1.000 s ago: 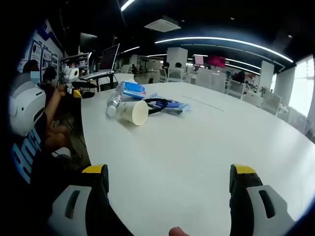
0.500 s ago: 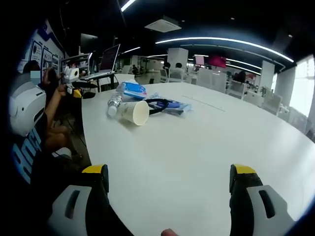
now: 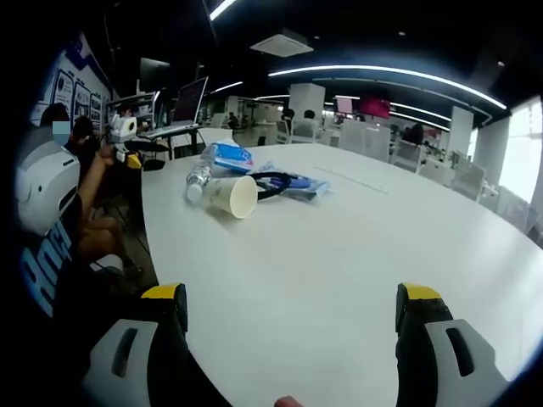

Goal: Arrange the tabletop items into an orderly group along one side of the table until the central work area is clear of visible clutter.

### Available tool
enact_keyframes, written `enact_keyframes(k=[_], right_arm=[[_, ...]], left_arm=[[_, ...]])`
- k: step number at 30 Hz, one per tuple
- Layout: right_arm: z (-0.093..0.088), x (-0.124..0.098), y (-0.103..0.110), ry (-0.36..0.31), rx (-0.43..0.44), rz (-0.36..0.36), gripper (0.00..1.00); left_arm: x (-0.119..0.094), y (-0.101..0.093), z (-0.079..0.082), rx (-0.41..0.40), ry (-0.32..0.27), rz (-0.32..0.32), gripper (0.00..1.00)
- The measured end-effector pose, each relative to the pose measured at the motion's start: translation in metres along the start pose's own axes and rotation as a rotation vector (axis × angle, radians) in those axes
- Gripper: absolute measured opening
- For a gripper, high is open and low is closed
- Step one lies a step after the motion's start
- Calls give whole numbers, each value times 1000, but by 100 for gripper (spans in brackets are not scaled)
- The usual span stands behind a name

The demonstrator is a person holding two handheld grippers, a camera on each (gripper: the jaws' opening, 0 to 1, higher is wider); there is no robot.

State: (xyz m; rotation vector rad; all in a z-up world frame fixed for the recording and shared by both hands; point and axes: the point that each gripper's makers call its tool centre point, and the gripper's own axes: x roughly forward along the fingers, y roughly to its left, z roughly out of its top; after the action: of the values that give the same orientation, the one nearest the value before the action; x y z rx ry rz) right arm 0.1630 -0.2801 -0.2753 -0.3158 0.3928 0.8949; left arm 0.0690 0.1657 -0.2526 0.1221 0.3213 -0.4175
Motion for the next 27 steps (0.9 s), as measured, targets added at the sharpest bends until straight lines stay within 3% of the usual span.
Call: enact_keyframes(k=[27], right_arm=[[-4,7,2,7,1,18,100]], left_arm=[[1,0,-1,6,10,-4,99]])
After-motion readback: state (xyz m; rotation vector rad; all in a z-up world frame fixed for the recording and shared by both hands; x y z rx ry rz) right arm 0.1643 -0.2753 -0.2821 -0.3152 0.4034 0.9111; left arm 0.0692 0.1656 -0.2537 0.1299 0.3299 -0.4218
